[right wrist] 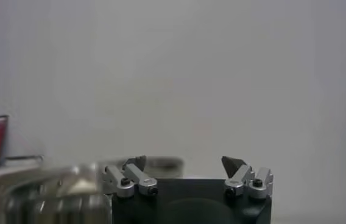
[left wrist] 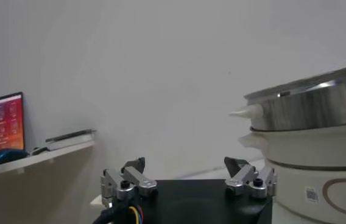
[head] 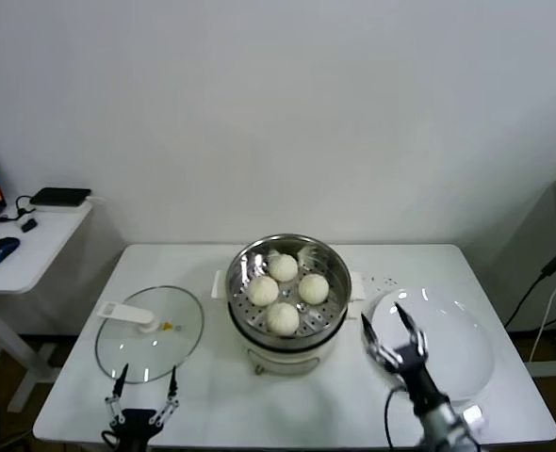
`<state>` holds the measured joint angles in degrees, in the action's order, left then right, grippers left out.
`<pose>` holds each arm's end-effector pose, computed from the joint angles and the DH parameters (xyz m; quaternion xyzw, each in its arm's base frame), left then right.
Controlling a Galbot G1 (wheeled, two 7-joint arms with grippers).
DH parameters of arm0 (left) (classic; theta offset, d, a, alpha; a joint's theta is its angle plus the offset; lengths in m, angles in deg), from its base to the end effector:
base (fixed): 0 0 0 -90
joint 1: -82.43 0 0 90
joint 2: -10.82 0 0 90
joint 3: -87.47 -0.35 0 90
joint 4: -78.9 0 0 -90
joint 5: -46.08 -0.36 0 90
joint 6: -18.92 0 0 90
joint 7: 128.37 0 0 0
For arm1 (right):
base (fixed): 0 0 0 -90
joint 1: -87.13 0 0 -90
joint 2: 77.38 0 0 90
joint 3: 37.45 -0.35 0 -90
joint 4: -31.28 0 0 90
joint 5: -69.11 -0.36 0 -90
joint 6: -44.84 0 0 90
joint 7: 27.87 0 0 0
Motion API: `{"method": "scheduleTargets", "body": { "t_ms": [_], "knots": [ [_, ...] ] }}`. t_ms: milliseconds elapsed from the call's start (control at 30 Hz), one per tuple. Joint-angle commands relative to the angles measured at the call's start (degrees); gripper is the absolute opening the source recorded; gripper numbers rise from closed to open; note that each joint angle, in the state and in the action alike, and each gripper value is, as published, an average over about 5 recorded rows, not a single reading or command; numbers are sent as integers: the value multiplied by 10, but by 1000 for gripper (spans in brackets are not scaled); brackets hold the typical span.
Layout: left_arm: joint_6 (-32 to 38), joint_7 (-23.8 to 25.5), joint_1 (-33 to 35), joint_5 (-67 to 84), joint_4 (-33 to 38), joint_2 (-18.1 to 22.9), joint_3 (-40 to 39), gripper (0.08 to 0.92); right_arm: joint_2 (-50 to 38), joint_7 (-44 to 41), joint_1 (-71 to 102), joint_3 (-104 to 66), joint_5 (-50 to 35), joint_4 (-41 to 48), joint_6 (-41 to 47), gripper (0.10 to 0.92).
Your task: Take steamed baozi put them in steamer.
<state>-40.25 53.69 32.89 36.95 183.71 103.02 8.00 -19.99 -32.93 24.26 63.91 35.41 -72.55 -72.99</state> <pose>0.0915 0.0537 -0.4200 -0.0244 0.9920 0.1189 0.0335 0.1867 -0.0842 -0.3872 -0.1647 0.9811 0.0847 0.0564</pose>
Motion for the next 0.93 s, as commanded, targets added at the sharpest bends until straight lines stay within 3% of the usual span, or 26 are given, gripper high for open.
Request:
{"method": "scheduleTargets", "body": {
  "t_ms": [33, 933],
  "knots": [
    [-2, -1, -4, -3, -1, 6, -2, 823, 112, 2, 240, -96, 29, -1, -110, 823],
    [-10, -1, -3, -4, 6, 6, -5, 823, 115, 3, 217, -108, 51, -13, -93, 823]
  ]
}}
